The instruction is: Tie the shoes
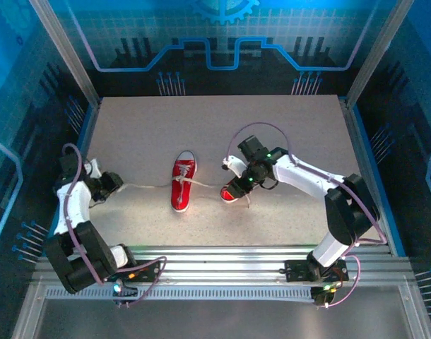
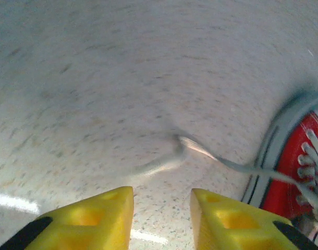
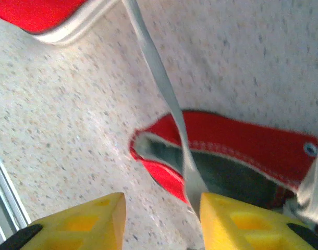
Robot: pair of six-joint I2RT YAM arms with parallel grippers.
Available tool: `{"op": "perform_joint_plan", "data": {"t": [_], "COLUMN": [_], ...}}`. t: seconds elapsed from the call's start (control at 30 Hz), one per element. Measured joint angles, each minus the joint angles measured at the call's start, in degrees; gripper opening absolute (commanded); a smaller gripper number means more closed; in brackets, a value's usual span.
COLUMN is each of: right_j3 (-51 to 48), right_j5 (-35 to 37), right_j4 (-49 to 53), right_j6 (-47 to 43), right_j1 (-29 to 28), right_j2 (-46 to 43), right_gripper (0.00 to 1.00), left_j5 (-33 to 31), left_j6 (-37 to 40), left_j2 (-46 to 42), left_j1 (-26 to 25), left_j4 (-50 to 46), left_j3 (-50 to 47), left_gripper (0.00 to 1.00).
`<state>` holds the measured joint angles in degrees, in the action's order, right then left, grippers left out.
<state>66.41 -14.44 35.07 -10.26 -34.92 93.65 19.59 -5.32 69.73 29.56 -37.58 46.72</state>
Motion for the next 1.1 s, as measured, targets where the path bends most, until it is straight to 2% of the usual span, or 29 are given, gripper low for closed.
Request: {"op": "perform_joint_plan", "data": {"t": [0.17,0.3,0.37,0.47,0.63,0.77,0.87,0.93,0.97,1.0,1.07,1.1], "right_j3": [4.28,11.72,15.67,20.68,23.39,23.39,23.39,23.39,23.39,23.34,22.88,22.16], "right_j5": [-0.31,-1.25,-1.88,-2.58,-2.47,-1.53,-0.48,0.68,1.25,2.03,3.48,4.15], "right_j4": [-0.94,-2.45,-3.39,-3.63,-3.56,-3.39,-3.65,-3.17,-3.21,-3.21,-3.80,-4.90], "right_j6": [-2.84,-5.18,-6.12,-7.30,-8.22,-8.20,-8.11,-8.20,-8.09,-7.98,-7.37,-7.41], "right_j1": [-2.08,-6.05,-7.98,-9.92,-10.93,-10.88,-10.88,-10.78,-10.73,-10.71,-10.67,-10.64], "right_j2": [0.24,6.38,11.15,18.12,24.81,26.40,26.67,26.71,26.75,26.75,26.75,26.67], "right_gripper": [0.57,0.60,0.61,0.61,0.58,0.50,0.36,0.17,0.06,0.00,0.00,0.00], "left_j5": [3.32,4.11,4.20,4.02,3.63,3.58,3.19,2.60,2.49,2.54,2.56,2.60], "left_j6": [12.07,26.86,33.38,40.57,47.89,51.63,53.29,53.55,53.72,53.79,53.94,53.94], "left_j2": [0.00,2.19,4.83,8.26,12.48,16.35,19.28,20.81,21.51,22.01,22.27,22.10], "left_j1": [-8.33,-20.98,-25.64,-28.17,-29.00,-29.83,-31.98,-32.65,-32.76,-32.81,-32.85,-32.85], "left_j4": [-0.22,-0.07,0.39,3.06,6.49,8.55,9.92,10.80,10.97,10.93,10.58,10.43], "left_j3": [6.12,6.38,5.79,2.95,1.44,1.49,1.49,1.51,1.62,1.79,1.99,2.12], "left_gripper": [0.49,0.53,0.54,0.55,0.57,0.60,0.60,0.53,0.43,0.27,0.04,0.00]}}
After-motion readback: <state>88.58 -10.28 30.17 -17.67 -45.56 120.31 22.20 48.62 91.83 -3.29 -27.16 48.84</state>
